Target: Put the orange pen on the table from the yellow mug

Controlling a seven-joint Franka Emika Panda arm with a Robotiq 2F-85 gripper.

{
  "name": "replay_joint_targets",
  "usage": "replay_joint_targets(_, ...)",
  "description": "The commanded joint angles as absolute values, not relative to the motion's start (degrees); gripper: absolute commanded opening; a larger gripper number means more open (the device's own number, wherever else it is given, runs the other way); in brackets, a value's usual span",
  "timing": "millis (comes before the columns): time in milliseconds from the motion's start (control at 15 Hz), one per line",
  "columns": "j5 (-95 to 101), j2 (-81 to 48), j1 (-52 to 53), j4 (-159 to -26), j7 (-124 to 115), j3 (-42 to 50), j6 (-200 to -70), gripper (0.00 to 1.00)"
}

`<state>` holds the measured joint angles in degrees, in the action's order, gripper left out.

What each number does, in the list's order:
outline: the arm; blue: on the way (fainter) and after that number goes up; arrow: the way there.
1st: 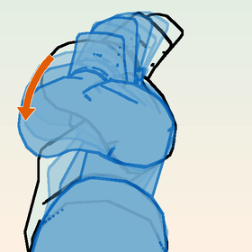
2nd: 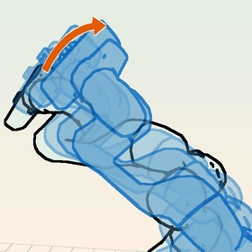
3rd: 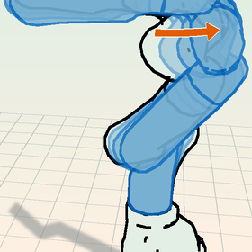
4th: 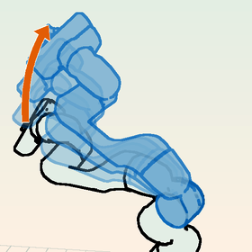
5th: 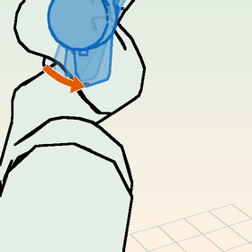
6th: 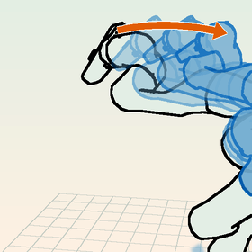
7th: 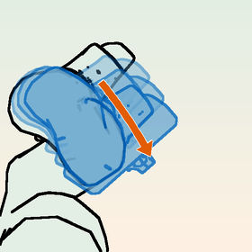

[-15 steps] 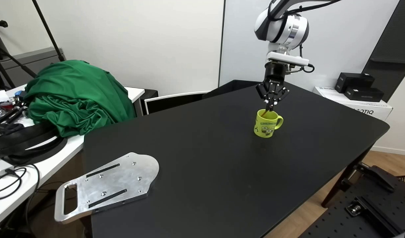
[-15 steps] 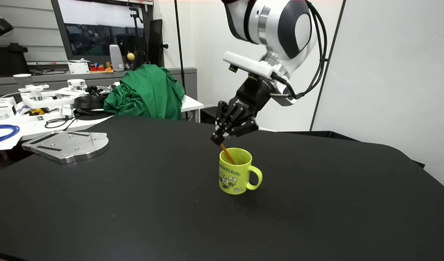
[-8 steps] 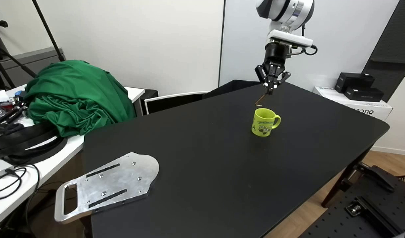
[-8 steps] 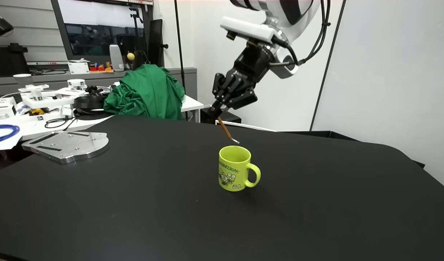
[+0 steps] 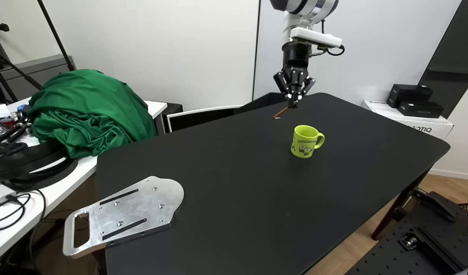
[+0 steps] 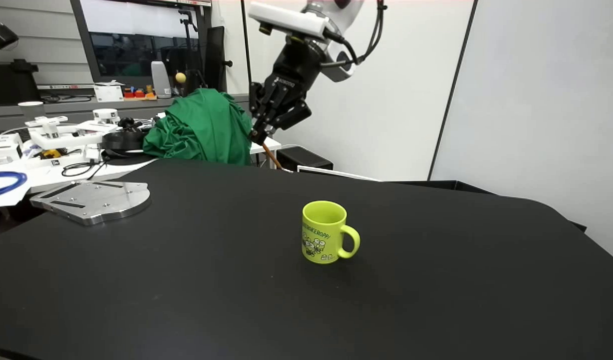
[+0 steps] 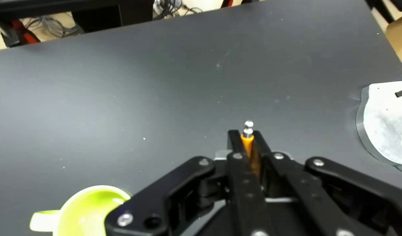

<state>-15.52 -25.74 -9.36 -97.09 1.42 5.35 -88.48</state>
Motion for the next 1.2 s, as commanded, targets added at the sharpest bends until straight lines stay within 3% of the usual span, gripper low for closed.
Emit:
replay_joint_targets(0,-11.19,-22.06,-4.36,-104.89,2.81,3.04,-100.55,0.02)
replay_joint_targets(667,-11.01,-26.31,0.12,-117.40,6.74,-2.84,-150.30,0.02)
replay_joint_targets(1133,-10.96,-35.15,-2.71,-116.32,6.82,-5.22,-160.95,0.02)
